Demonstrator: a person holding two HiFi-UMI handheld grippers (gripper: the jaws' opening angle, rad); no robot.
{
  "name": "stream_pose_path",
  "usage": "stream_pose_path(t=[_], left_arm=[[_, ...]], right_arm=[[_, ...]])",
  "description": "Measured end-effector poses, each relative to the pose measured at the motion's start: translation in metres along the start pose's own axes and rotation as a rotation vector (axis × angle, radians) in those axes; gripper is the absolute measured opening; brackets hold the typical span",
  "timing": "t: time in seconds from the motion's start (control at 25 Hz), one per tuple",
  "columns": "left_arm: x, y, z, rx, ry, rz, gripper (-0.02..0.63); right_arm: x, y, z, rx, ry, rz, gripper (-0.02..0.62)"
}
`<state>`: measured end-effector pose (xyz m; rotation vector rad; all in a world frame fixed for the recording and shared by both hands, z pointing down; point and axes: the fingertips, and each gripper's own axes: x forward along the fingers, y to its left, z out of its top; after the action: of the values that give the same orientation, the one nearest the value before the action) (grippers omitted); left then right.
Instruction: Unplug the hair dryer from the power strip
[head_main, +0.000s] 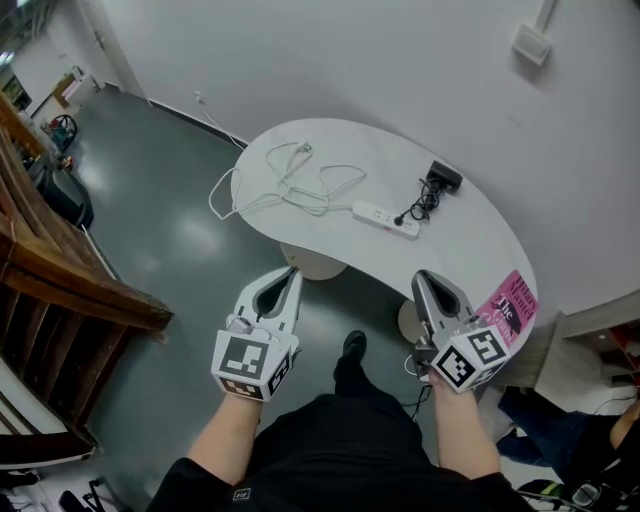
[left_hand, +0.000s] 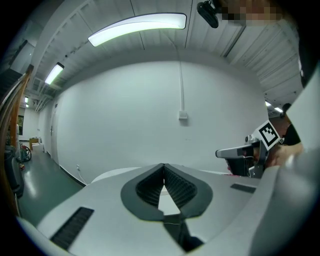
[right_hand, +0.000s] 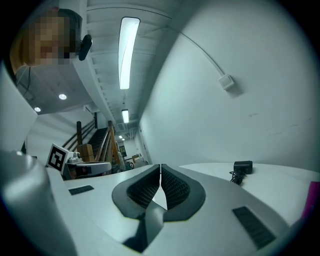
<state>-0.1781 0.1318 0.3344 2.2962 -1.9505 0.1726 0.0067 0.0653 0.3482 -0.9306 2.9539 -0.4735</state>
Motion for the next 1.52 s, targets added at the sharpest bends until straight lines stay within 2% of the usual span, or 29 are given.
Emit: stream_pose_path(t=[0.28,0.52,0.64,0.8,1.0,1.24,1.52], left_arm=[[0.095,0.002,0.002,0.044,0.062,-0.076,0.009],[0.175,0.008,0.015,0.055,0.080,-0.100,0.009],[0.205,0.004,0.012,0.063,0.109,-0.139,0.009],[0.241,0.000,0.001,0.074,0.157,-0.231,0.009],[0.284,0.000,-0.029,0.094,0.240,-0.376,0.009],[0.318,0.007,-0.049,0.120,0.298,-0.535,0.009],[0.338,0.000,-0.084,0.189,0.404,-0.631,0.009]], right_arm=[[0.052,-0.070,0.003,0.034,0.053,-0.003,0.035],[0.086,-0.123,0.009,0.044,0.093,0.010,0.035],[0.097,-0.146,0.009,0.059,0.105,-0.016,0.035],[0.104,-0.167,0.002,0.070,0.139,-0.071,0.035],[0.122,-0.186,-0.022,0.142,0.192,-0.150,0.035],[0.145,-0.198,-0.031,0.174,0.201,-0.248,0.035],[0.147,-0.209,-0.039,0.207,0.203,-0.293,0.035]])
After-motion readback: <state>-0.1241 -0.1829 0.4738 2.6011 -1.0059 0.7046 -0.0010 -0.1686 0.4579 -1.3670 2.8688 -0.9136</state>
